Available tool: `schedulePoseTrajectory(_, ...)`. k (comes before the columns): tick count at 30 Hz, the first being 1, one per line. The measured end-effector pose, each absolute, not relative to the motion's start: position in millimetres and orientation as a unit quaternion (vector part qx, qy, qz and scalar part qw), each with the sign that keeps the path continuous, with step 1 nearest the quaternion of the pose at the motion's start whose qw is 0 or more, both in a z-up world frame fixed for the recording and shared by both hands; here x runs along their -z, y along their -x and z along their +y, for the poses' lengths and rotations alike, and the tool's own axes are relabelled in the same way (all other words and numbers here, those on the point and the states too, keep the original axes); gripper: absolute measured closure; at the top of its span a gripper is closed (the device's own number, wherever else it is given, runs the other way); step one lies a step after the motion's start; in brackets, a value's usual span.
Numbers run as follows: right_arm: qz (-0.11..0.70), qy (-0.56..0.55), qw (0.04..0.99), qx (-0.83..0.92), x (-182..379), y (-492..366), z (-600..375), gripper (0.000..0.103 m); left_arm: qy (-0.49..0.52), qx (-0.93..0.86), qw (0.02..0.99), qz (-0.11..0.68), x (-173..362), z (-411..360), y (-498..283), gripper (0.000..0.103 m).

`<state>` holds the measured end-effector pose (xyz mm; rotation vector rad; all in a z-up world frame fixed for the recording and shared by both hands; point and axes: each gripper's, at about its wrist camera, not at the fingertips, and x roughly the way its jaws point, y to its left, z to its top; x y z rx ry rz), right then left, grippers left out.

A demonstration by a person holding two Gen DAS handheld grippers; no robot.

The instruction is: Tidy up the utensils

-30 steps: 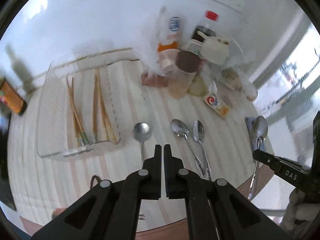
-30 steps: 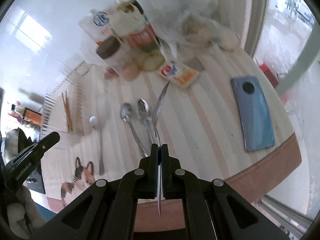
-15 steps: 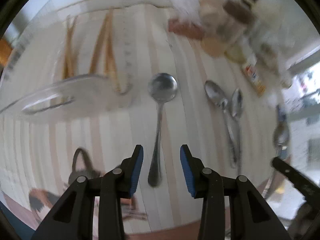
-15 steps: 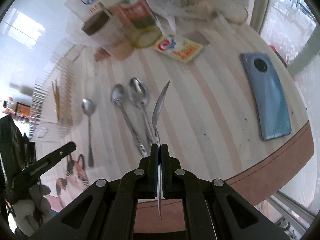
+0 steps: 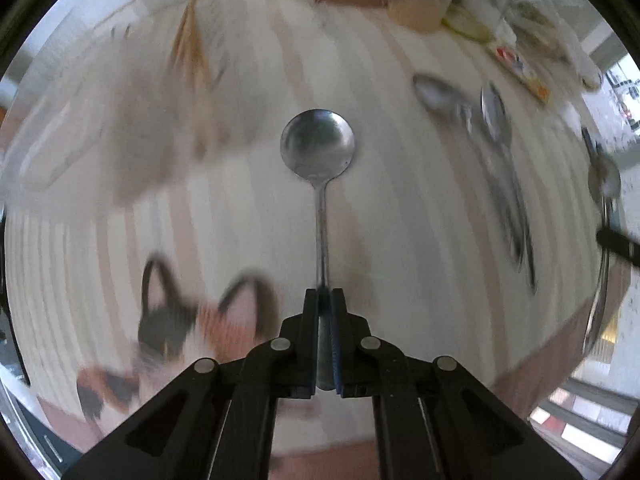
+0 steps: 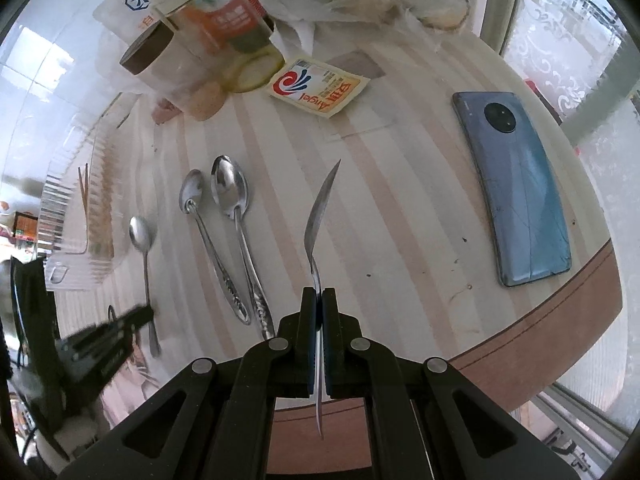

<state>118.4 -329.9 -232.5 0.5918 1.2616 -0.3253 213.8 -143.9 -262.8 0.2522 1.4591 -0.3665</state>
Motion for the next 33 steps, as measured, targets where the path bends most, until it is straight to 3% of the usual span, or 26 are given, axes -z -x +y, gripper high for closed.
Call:
schedulePoseTrajectory(9,0.598,-0.261,0.748,0.123,247,-125,-317,0.100,-0.041,0.148,0.696,0.701,269,-79,-180,0.098)
schedulePoseTrajectory(11,0.601,-0.261,0.746,0.120,250,-127,-315,0.100,-0.030,0.152,0.700,0.697,270,-80,-190,0.090)
schedulePoseTrajectory(13,0.602,-0.258,0.746,0.118,251,-130,-313,0.100,-0.033,0.162,0.709,0.686,269,-88,-200,0.064)
schedulePoseTrajectory(16,0.601,-0.254,0.748,0.120,250,-133,-313,0.100,-0.065,0.166,0.721,0.670,272,-104,-211,0.043)
schedulePoseTrajectory(20,0.599,-0.254,0.748,0.128,248,-134,-315,0.100,-0.129,0.165,0.731,0.649,278,-130,-215,0.036)
schedulePoseTrajectory(23,0.598,-0.257,0.747,0.134,250,-133,-318,0.100,-0.122,0.168,0.741,0.639,278,-137,-218,0.041)
schedulePoseTrajectory(25,0.598,-0.259,0.746,0.138,250,-130,-319,0.100,-0.124,0.173,0.746,0.631,275,-140,-219,0.065)
schedulePoseTrajectory(33,0.592,-0.268,0.745,0.147,249,-123,-322,0.100,-0.128,0.172,0.750,0.626,268,-140,-216,0.065)
